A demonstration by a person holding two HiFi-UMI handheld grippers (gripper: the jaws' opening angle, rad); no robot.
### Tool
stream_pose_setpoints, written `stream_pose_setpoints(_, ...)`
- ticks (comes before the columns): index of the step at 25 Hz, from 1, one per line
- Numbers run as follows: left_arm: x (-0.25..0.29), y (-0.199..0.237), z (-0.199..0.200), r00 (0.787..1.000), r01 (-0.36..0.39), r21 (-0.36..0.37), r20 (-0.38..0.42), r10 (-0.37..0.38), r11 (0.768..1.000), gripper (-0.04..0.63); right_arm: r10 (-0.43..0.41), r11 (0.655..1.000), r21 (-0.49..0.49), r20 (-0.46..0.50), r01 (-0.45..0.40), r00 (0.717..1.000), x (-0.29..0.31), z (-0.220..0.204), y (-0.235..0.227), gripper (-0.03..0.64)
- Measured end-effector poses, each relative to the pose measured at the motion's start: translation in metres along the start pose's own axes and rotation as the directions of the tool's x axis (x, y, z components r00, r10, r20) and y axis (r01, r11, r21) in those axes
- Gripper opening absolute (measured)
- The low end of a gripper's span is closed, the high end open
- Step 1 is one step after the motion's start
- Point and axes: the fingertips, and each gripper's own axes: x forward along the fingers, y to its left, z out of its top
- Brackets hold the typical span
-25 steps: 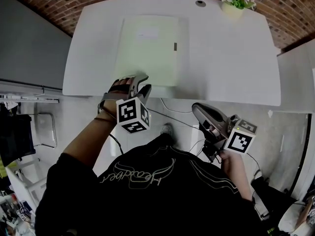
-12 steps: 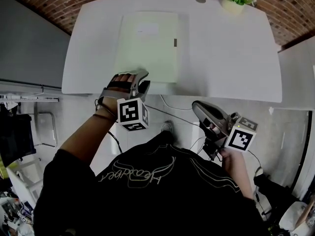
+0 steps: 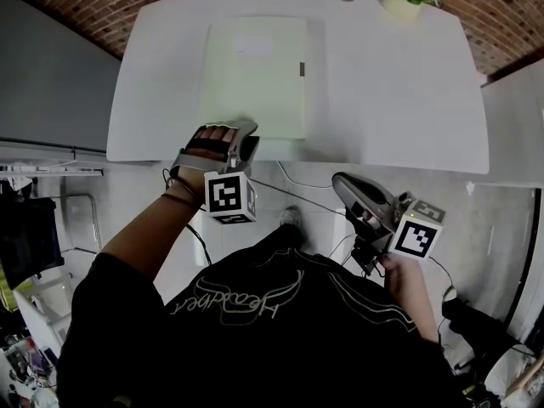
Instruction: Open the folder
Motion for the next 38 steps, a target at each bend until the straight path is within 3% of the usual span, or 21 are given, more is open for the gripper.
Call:
stream_pose_setpoints(8,0.003,-0.001,0.000,0.999,0.047,-0.027,-0.016,-0.048,0.999,0.107,-0.005,1.000,0.005,0.005,0.005,1.000,0.000,-0.001,-0.005,0.003)
stream_pose_setpoints(12,0.003,-0.004,-0.001,0.999,0.050,-0.025,-0.017,-0.051,0.998,0.057,-0.010,1.000,0.003,0.009,0.010,1.000,0.001,0.000,-0.005,0.003)
stream_pose_setpoints(23,0.006,-0.006,-0.001,0.996,0.081,-0.046,-0.018,-0.082,0.996,0.041,-0.042,0.999,0.006,0.006,0.042,0.999,0.002,-0.002,-0.016,0.003)
stream_pose_setpoints(38,-0.002,0.002,0.002,0.988,0.147,-0.195,0.071,-0.136,0.970,0.034,-0.036,0.999,0.004,-0.029,0.036,0.999,0.023,-0.006,-0.015,0.003)
